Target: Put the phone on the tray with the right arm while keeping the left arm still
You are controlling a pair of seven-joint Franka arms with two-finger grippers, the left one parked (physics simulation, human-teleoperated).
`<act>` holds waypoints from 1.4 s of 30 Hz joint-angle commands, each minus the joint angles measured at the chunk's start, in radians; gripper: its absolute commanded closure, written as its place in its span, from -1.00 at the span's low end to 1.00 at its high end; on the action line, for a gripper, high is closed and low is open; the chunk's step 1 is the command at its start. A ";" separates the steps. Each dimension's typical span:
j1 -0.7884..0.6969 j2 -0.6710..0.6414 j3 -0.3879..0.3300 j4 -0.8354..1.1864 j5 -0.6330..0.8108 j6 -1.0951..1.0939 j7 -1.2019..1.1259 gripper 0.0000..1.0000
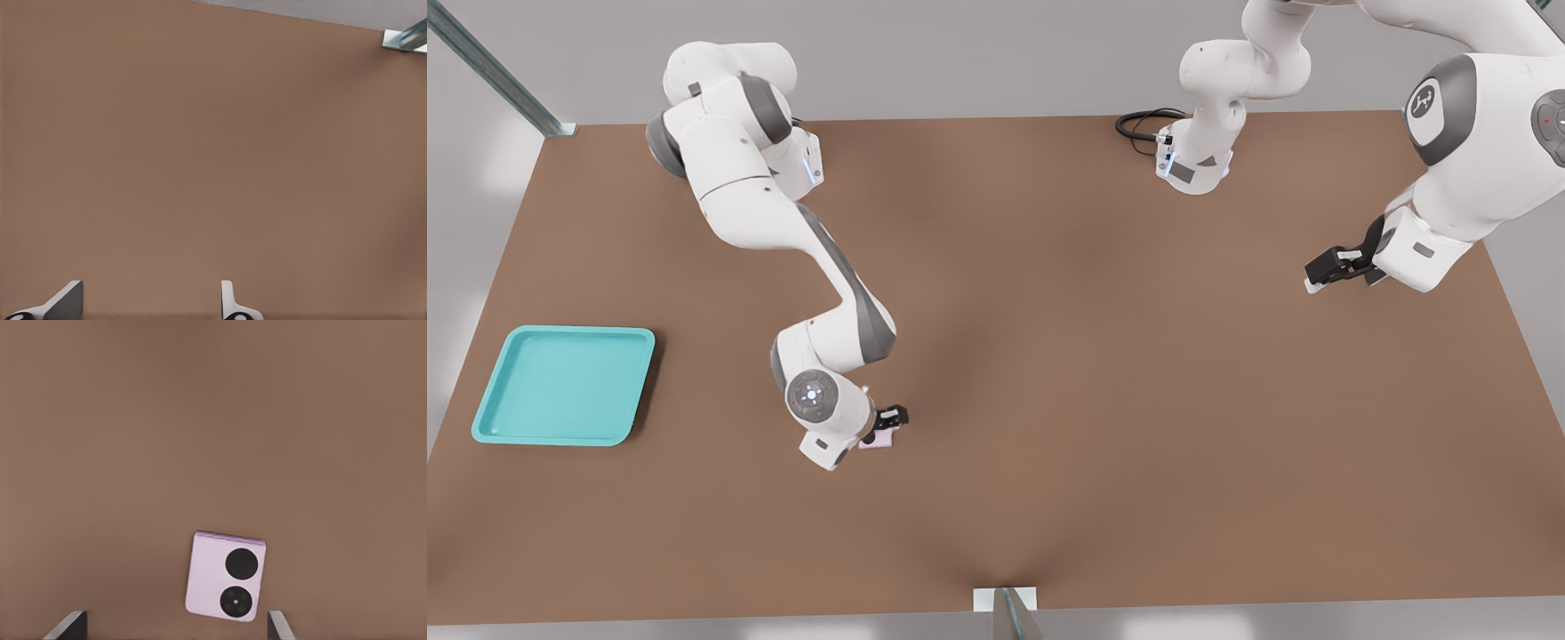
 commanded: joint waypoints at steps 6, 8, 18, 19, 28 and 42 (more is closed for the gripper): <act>-0.015 0.007 -0.008 -0.068 -0.002 0.074 0.235 -1.00; -0.015 0.007 -0.008 -0.084 -0.002 0.074 0.235 -1.00; -0.041 0.033 -0.010 -0.147 -0.001 0.200 0.232 -1.00; -0.041 0.034 -0.010 -0.147 -0.001 0.203 0.233 -1.00; -0.032 0.062 -0.002 -0.147 -0.002 0.225 0.218 -1.00; -0.032 0.102 -0.002 -0.149 -0.006 0.254 0.215 -1.00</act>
